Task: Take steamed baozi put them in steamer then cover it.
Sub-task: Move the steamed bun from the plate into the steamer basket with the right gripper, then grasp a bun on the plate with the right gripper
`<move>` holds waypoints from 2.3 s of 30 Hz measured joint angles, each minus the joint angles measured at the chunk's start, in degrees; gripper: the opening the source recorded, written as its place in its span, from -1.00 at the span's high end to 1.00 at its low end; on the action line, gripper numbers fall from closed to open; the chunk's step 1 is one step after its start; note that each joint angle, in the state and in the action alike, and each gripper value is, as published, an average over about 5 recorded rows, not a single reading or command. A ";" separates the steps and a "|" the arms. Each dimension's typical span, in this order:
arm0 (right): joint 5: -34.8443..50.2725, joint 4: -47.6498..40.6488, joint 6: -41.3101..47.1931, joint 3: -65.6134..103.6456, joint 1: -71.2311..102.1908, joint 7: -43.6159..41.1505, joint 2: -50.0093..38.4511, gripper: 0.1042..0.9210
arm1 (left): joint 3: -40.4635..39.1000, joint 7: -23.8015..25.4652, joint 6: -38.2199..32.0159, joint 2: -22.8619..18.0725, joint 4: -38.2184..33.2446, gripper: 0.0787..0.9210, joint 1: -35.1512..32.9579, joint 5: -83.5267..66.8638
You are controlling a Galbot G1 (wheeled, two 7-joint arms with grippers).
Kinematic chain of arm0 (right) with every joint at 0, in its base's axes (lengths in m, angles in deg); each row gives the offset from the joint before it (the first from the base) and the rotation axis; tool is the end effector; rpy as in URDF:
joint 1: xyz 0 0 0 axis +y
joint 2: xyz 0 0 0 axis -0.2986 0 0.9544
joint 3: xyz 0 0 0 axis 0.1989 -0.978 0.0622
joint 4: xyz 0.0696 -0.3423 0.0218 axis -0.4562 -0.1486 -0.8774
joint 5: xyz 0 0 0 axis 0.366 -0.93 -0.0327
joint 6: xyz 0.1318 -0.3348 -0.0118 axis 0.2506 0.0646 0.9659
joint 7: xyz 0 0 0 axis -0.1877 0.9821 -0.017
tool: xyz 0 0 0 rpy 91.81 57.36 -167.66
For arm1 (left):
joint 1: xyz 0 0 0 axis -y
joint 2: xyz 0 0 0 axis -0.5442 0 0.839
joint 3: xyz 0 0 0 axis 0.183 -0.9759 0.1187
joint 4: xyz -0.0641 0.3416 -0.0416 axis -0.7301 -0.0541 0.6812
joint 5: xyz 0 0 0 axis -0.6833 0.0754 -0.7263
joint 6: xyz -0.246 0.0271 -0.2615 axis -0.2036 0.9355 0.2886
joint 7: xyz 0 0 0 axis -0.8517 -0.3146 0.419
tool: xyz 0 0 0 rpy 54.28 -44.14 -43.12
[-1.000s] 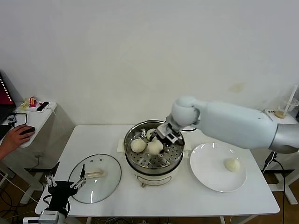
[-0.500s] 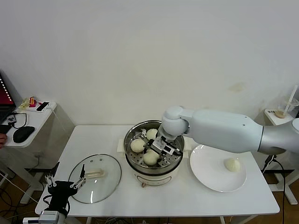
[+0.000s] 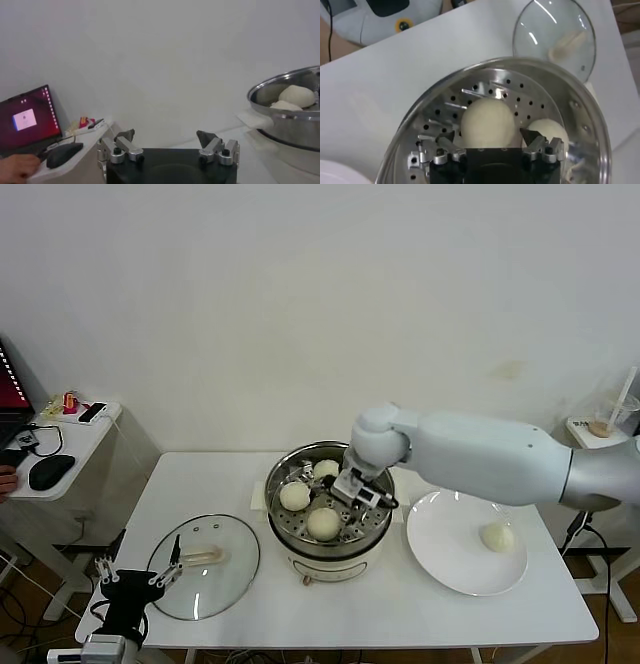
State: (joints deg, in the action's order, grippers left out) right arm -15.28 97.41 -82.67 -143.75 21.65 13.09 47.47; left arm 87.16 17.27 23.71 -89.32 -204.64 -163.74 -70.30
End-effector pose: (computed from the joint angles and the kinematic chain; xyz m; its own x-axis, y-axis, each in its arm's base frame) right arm 0.4972 0.1152 -0.0950 -0.1372 -0.3017 0.9435 -0.4898 -0.8072 -0.3293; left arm 0.1373 0.0785 -0.2472 -0.9890 -0.1158 0.0924 -0.0765 0.9334 0.3506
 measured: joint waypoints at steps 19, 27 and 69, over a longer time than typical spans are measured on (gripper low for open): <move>4.02 1.00 20.52 10.60 1.17 -0.80 -14.46 -0.76 | -0.19 0.23 0.37 2.40 -0.69 -0.77 0.96 -1.15; 0.65 1.92 21.78 17.64 8.52 -2.49 -25.38 -0.76 | -1.18 0.27 0.46 3.42 -0.40 -0.77 1.40 -1.20; -22.69 -16.73 13.76 53.81 48.29 -4.83 -22.48 -0.76 | -0.60 0.34 0.24 2.32 -0.46 -0.77 -1.66 0.13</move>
State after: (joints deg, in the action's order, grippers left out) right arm -37.97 80.68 -68.91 -89.93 69.94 8.26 25.00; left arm 86.56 17.60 23.95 -87.00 -205.10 -165.40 -70.17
